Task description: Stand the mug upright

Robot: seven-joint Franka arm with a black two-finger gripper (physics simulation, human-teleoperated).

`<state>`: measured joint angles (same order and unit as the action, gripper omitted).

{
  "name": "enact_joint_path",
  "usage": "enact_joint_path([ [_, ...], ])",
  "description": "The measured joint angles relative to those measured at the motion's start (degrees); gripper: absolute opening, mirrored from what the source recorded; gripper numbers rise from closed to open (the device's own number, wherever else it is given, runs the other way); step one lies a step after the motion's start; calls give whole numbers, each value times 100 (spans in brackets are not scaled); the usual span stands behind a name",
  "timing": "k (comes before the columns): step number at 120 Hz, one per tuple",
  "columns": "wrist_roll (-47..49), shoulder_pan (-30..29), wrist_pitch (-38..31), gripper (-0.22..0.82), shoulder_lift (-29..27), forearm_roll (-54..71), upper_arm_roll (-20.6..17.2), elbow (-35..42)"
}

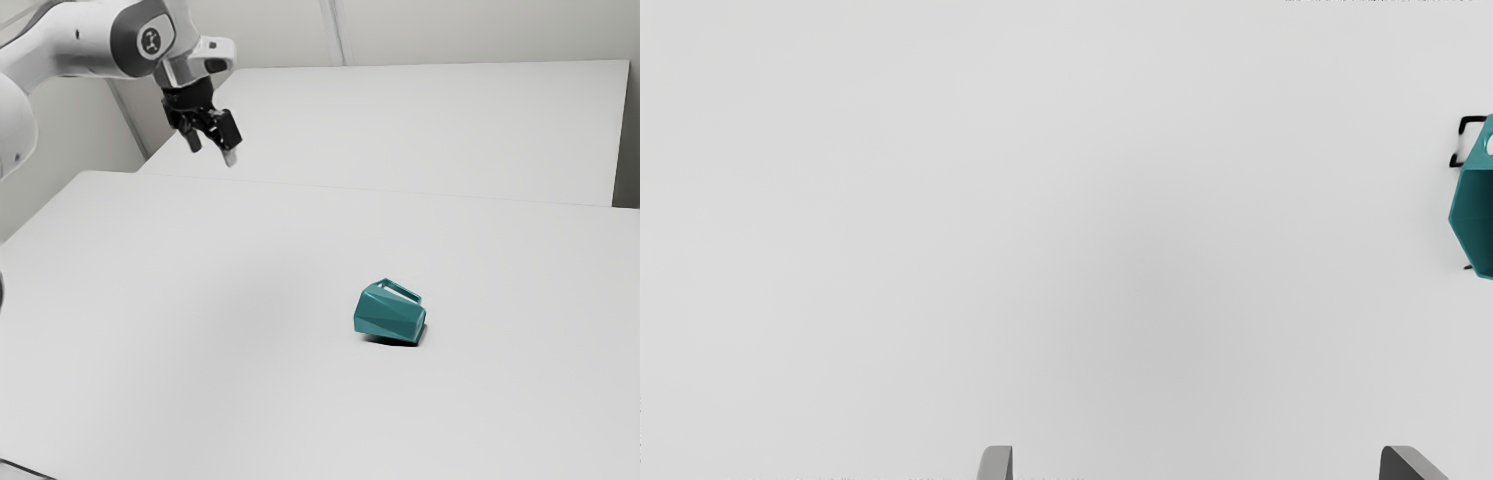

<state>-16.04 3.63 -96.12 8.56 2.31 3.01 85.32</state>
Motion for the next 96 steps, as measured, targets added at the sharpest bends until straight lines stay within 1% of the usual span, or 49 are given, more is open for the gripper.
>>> enact_joint_path([
  [16,56,-21,-178,60,-137,-82,57,83],
  [26,86,27,-332,60,-173,-387,212,208],
  [32,101,2,-581,60,-400,-611,288,715],
  [37,114,-32,-931,60,-715,-794,316,1363],
  [41,127,-75,-1211,60,-880,-994,330,1726],
  [48,164,-170,-1657,60,-999,-1368,342,2064],
  [56,226,-222,-2138,60,-979,-1695,386,2264],
  [66,365,193,-2630,60,-776,-1958,881,2339],
  [72,465,316,-2866,60,-638,-2128,1038,2357],
  [81,603,563,-3211,61,-422,-2422,1110,2390],
  [96,794,1503,-3850,60,-180,-2974,1075,2548],
])
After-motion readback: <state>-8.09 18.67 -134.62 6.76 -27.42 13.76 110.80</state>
